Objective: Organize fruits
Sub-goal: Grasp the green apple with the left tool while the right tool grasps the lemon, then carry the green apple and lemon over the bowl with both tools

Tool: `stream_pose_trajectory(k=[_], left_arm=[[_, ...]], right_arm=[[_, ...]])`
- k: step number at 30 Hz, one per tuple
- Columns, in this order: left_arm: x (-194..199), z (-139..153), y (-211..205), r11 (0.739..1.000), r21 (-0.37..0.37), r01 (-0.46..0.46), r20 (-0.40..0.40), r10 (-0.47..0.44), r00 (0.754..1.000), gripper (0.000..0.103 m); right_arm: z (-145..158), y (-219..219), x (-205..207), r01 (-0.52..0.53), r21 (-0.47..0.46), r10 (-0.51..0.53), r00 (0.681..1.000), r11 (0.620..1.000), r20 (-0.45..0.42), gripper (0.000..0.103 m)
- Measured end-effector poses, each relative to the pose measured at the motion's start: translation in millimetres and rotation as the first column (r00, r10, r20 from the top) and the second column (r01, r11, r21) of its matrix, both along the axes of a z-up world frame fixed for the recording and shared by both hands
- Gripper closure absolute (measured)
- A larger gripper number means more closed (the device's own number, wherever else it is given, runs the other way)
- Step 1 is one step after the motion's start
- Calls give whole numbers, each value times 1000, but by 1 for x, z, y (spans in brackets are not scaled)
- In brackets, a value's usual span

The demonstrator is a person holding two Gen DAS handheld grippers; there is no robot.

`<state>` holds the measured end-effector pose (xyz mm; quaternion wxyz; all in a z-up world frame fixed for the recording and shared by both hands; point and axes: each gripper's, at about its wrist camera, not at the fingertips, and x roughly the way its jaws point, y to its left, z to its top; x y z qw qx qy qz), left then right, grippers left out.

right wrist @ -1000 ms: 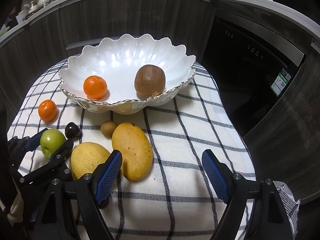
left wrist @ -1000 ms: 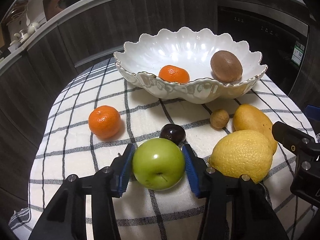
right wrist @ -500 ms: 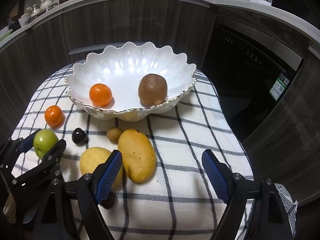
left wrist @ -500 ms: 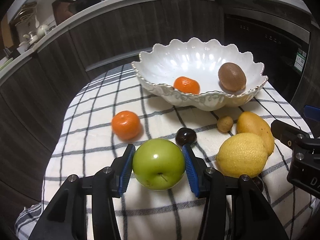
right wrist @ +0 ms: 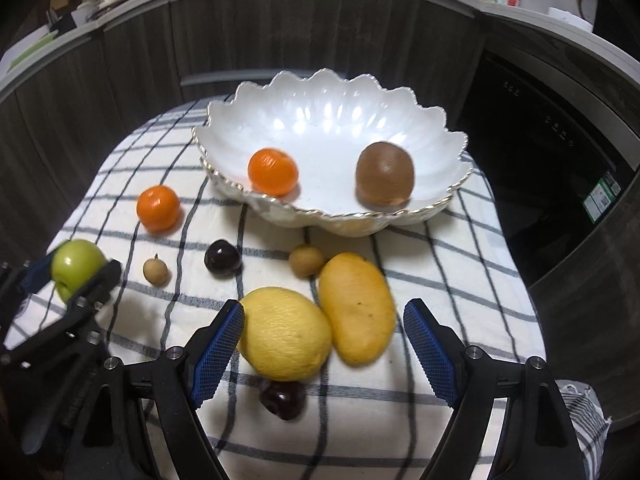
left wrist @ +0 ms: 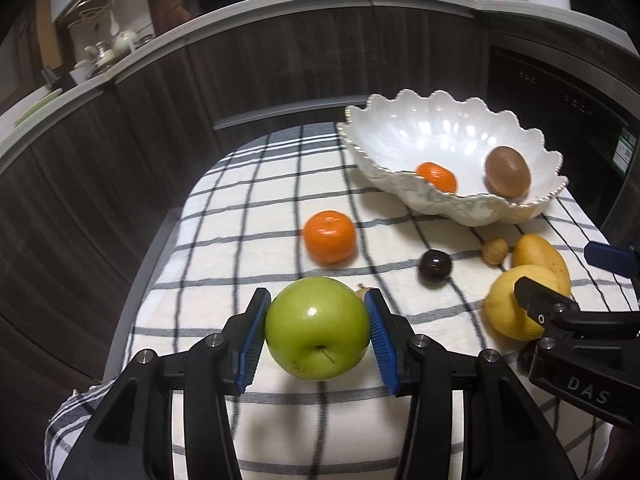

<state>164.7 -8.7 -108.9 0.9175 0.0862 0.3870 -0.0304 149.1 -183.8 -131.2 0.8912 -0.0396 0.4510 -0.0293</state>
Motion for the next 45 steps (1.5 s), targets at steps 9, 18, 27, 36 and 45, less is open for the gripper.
stream_pose_trajectory(k=[9,18,27,36,45], left_arm=[[3,3,17,999,-27,-33,1,34,999,55],[4,3,20,999,-32,-42,-1,42,999,55],[2,3,14,999,-23,-25,2,25,1000,55],[1,14,3,1000,-24,1,21,-1,1000,55],[5,36,-14,999,-30,40,62,-38,997,55]], right_arm=[[-15,21,8,-42,-44,40,999,998,-36,32],[-30,32,11,-73,-81,68,996,994,-60,40],[-25,26,8,-69,-35,67,996,997,-51,42],[-3,19,4,-57,3,57,998,998,1,42],[31,2,2,-35,19,34,997,999,75,42]])
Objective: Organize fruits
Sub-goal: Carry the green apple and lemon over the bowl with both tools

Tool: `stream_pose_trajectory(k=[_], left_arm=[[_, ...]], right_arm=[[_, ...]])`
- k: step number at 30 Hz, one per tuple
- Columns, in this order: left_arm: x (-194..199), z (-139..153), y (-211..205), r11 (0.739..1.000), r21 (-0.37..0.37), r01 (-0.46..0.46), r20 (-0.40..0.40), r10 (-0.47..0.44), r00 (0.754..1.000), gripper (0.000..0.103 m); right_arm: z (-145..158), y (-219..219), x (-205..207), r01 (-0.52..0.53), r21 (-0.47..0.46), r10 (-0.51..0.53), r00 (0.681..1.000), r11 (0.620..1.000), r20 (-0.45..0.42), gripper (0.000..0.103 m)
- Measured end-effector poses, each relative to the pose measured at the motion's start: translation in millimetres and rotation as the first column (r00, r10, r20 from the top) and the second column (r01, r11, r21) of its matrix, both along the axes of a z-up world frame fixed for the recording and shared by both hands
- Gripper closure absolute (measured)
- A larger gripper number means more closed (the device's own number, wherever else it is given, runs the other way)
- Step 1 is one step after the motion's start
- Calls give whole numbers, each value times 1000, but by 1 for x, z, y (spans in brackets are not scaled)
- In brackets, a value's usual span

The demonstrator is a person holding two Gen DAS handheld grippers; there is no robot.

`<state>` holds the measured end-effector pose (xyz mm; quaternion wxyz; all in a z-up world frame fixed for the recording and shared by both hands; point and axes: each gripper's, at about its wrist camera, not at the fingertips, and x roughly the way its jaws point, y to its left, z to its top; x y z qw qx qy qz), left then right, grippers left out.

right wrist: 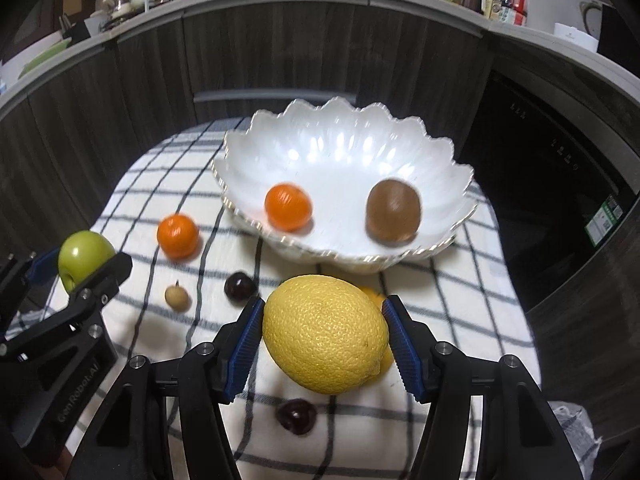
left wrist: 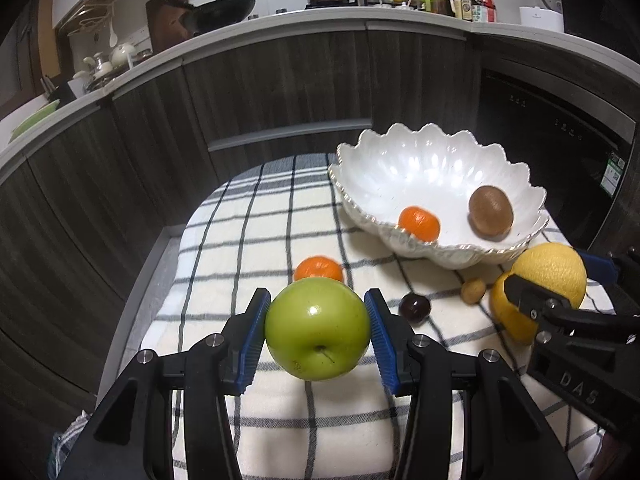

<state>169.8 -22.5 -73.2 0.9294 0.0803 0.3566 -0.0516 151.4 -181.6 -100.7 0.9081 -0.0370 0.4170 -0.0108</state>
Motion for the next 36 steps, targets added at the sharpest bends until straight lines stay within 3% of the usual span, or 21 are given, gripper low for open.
stream_pose_trajectory(k=[17,26,36], left_arm=[[57,38,-51,994,-28,107,43,-106,993,55],[101,34,-76,993,-22,116,31,-115,993,55],[145,21,-89,994,-17,109,6,-108,994,55]], right_arm=[[49,-47,39,40,11,-41,993,999,108,42],[51,-75,77,74,4,-74,989,997,125,42],[35,-95,126,100,10,-100,991,995,84,42]])
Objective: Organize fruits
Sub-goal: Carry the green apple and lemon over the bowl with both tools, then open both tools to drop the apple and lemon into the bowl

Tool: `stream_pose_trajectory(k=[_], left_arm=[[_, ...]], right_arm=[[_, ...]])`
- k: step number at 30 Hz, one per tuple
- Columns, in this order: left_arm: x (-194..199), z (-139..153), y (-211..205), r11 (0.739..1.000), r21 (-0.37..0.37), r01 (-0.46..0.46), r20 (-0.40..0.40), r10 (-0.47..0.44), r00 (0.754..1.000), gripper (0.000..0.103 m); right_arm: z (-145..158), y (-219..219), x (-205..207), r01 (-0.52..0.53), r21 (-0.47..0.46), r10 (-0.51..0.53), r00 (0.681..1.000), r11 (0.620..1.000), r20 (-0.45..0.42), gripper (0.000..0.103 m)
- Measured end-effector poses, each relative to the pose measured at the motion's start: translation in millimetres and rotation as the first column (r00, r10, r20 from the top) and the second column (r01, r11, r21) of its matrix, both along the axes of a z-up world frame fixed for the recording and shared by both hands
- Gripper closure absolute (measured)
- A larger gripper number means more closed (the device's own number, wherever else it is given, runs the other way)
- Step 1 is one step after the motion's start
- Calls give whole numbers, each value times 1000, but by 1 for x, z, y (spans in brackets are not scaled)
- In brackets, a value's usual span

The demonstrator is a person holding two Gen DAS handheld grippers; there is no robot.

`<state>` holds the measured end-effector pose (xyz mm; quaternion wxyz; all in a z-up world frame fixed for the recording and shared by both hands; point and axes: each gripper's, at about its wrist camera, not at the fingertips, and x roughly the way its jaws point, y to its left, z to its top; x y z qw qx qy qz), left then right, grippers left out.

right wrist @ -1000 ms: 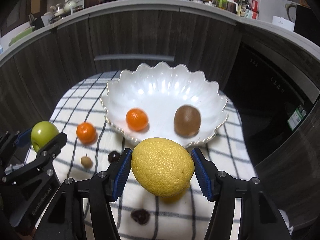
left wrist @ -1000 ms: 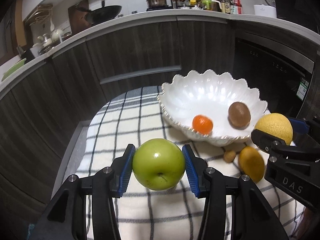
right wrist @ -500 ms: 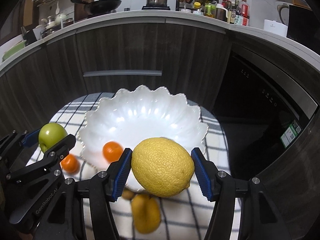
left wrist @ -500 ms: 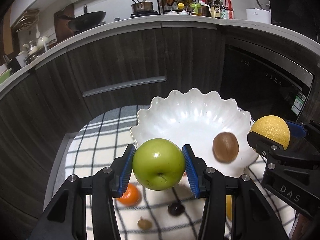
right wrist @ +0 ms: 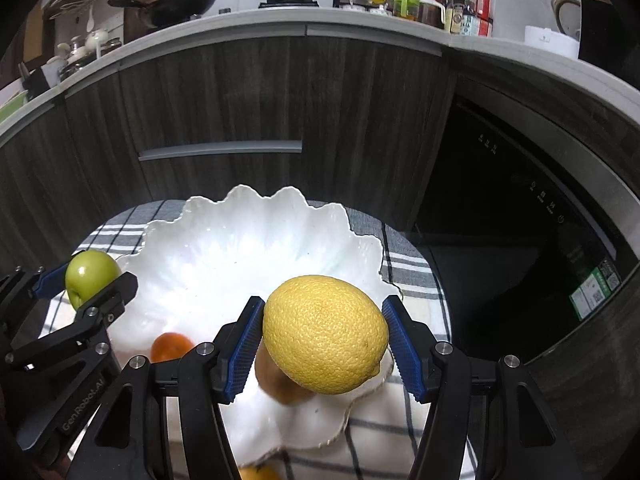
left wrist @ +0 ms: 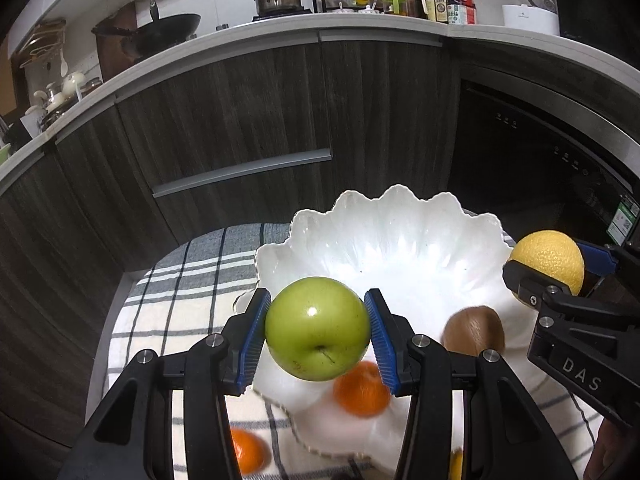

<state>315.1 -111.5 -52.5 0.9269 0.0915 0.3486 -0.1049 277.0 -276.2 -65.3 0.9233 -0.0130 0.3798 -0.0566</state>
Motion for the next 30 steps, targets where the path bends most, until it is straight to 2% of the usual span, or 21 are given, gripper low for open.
stream_pose_trajectory(k=[9,19,21,22,23,25,27,29,30], left_arm=[[41,-15,-8,1000,-19,-1,-71,-1,998,55],[57,-32,-10,1000,-4,-29,-153,28,988,55],[58,-34,-8,999,5,-41,-155,41,987,45],[57,-33,-7,999,6,-46,-150,46,988,32],[56,-32,-6,999,10,-53,-138,53,989,23],[54,-30,-6,998,29,-60,-119,63,991,19],[54,-31,-6,997,39,-67,-123,71,990,18],[54,-31,-4,996,39,-80,-130,85,988,17],[53,-30,-3,996,35,-86,-132,90,987,17]], right_arm=[[-19,-12,38,16,44,-13,998,999,-59,42],[-32,-15,56,13,48,-9,995,999,-99,42],[-33,-15,58,16,41,-12,995,999,-103,42],[-34,-15,59,18,39,-13,994,999,-108,41],[-35,-15,60,19,39,-15,994,999,-113,41],[-36,-15,61,25,31,-21,993,999,-113,41],[-31,-14,58,38,-12,-39,996,999,-80,35],[-24,-13,54,60,-50,-62,997,997,-42,17],[-18,-13,51,78,-69,-79,997,995,-17,15]])
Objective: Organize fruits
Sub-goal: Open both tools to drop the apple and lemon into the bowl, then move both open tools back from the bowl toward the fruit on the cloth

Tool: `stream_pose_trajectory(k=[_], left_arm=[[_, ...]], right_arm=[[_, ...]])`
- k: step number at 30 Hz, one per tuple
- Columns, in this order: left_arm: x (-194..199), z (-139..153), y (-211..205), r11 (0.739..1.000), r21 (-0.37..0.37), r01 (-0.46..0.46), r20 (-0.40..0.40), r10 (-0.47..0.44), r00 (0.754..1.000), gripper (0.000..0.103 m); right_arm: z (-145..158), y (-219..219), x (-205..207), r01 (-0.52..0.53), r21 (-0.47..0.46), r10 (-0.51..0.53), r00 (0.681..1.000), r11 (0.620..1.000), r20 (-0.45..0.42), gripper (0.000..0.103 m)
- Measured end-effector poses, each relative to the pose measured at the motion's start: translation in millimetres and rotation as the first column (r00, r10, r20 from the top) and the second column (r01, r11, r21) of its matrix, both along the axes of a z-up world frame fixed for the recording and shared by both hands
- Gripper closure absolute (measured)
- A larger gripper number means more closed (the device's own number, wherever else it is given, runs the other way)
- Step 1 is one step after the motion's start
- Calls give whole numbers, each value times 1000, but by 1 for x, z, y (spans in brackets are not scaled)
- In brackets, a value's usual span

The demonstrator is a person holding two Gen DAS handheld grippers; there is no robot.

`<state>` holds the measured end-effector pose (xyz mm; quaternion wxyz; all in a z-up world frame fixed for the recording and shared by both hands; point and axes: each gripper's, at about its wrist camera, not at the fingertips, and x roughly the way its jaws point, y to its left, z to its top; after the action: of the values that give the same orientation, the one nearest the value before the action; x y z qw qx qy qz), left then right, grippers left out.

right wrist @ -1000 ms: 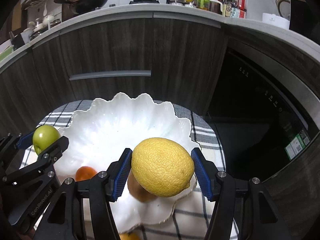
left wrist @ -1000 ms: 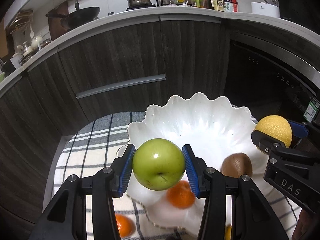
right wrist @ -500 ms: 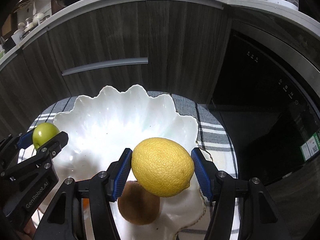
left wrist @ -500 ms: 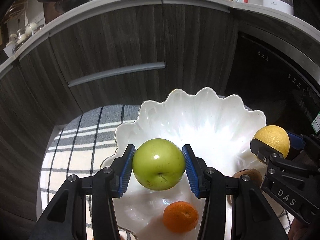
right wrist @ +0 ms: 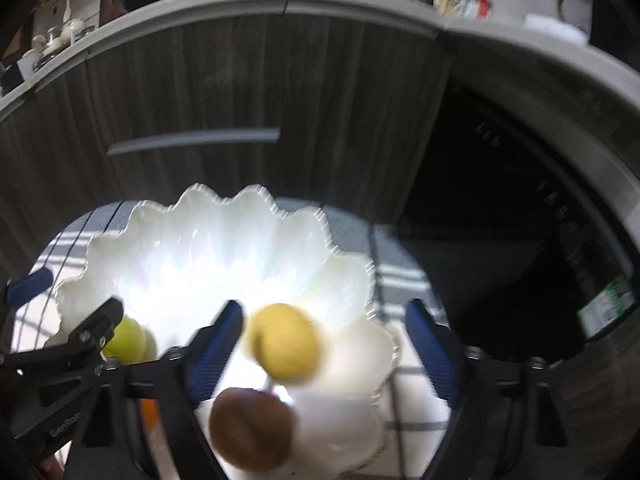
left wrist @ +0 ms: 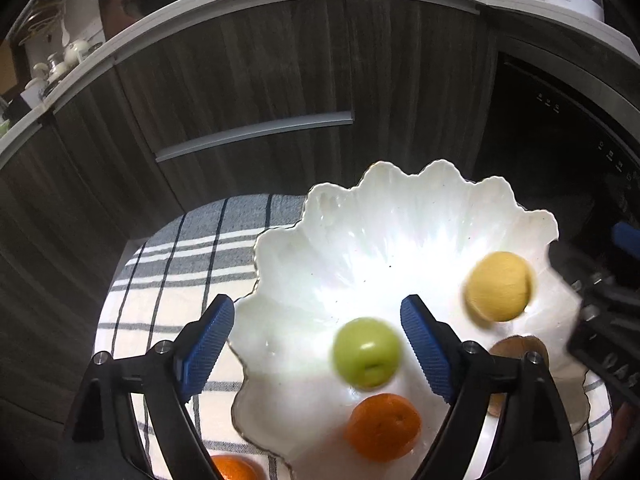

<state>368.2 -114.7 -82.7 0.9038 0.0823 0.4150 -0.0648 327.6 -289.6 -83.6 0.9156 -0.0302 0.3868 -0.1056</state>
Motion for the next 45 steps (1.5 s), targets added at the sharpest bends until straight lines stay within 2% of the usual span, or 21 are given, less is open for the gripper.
stream_pose_trajectory(k=[4,8,24,33,45], left_arm=[[-8,11,5,1000,-2,-18,23,18,1000,11],[-21,28,12,999,-2,-37,64,37,997,3],[-85,85,61,993,-33,-109,125,113,986,3],[-120,98,76,992,-45,-121,137,126,983,2],[-152,92,87,990,-49,-131,128,137,982,2]], right_arm=[[14,2,-7,26,-47,-25,999,999,35,12],[27,7,-18,15,-50,-13,998,999,56,12],[73,42,-74,-15,-1,15,995,1000,103,12],[85,52,-107,-23,32,20,993,999,113,12],[77,60,-138,-31,49,27,995,998,94,12]])
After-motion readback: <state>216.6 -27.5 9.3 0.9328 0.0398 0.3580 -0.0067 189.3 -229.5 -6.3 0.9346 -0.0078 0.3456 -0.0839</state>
